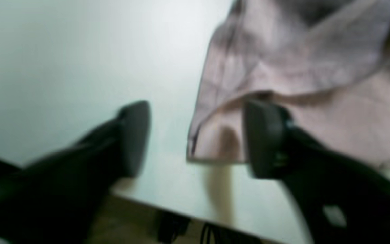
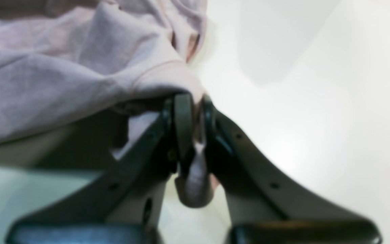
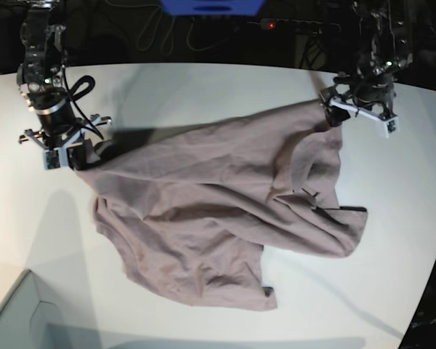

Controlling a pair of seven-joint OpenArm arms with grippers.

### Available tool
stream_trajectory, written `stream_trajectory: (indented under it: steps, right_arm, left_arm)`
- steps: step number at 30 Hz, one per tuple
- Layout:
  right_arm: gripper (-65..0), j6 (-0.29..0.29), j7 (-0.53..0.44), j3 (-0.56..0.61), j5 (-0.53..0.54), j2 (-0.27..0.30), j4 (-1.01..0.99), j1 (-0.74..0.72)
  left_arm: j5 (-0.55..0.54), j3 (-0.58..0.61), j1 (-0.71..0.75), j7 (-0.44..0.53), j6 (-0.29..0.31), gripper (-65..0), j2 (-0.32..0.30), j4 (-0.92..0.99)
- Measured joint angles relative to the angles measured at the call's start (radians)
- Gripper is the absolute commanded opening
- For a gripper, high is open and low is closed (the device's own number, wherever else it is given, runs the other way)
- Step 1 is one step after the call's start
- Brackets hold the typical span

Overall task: Layout the t-shirt on the table in an organized manner, then fold the t-shirt properly
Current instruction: 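Hold the shirt edge with both grippers and raise it slightly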

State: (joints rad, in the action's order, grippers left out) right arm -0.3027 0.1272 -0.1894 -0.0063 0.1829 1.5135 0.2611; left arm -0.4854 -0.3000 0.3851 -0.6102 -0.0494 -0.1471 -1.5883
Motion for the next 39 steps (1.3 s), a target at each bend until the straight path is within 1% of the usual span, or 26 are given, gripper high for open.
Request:
stream_trajectory:
  steps: [2,6,8,10,22,24,25,27,30,36,37,39]
  right_arm:
    - [-65.0,0.000,0.003,0.000,0.000,-0.001,0.007,0.013]
    - [-65.0,0.000,0.003,0.000,0.000,-0.001,0.018,0.023]
    - [-65.0,0.000,0.001,0.000,0.000,0.000,0.019,0.020]
    - [-65.0,0.000,0.000,0.000,0.000,-0.001,0.023,0.028]
    - [-65.0,0.000,0.005,0.000,0.000,-0.001,0.023,0.056]
    - [-65.0,0.000,0.003,0.000,0.000,-0.001,0.023,0.055]
    - [-65.0,0.000,0.002,0.000,0.000,-0.001,0.023,0.053]
    - [-65.0,0.000,0.000,0.000,0.000,-0.001,0.023,0.052]
    - [-65.0,0.000,0.004,-0.001,0.000,-0.001,0.023,0.053]
    - [-65.0,0.000,0.006,-0.001,0.000,-0.001,0.023,0.055]
    - [-65.0,0.000,-0.002,-0.001,0.000,-0.001,0.023,0.056]
    - [-65.0,0.000,0.000,-0.001,0.000,-0.001,0.023,0.062]
  left_arm:
    - [-0.012,0.000,0.000,-0.044,-0.003,-11.3,-0.001,-0.018]
    - [-0.036,0.006,0.025,-0.045,0.005,-11.2,0.017,-0.060]
    - [-0.023,0.001,0.034,-0.051,0.000,-11.2,0.042,-0.050]
    - [-0.021,0.003,0.037,-0.070,0.000,-11.4,0.042,-0.047]
    - [-0.032,0.001,0.007,-0.016,0.012,-11.6,0.039,0.040]
    - [-0.032,-0.001,-0.001,0.003,0.016,-12.1,0.048,0.056]
    - [-0.032,-0.003,-0.002,0.013,0.016,-13.6,0.053,0.061]
    - [-0.026,-0.003,-0.016,0.008,0.016,-20.5,0.053,0.069]
    - [-0.027,-0.003,-0.029,0.008,0.015,-36.4,0.062,0.084]
    - [-0.044,-0.003,-0.073,0.011,0.019,-64.2,0.068,0.143]
    - [-0.045,-0.003,-0.071,0.013,0.021,-65.0,0.068,0.144]
    - [-0.054,-0.003,-0.067,0.011,0.027,-64.2,0.067,0.143]
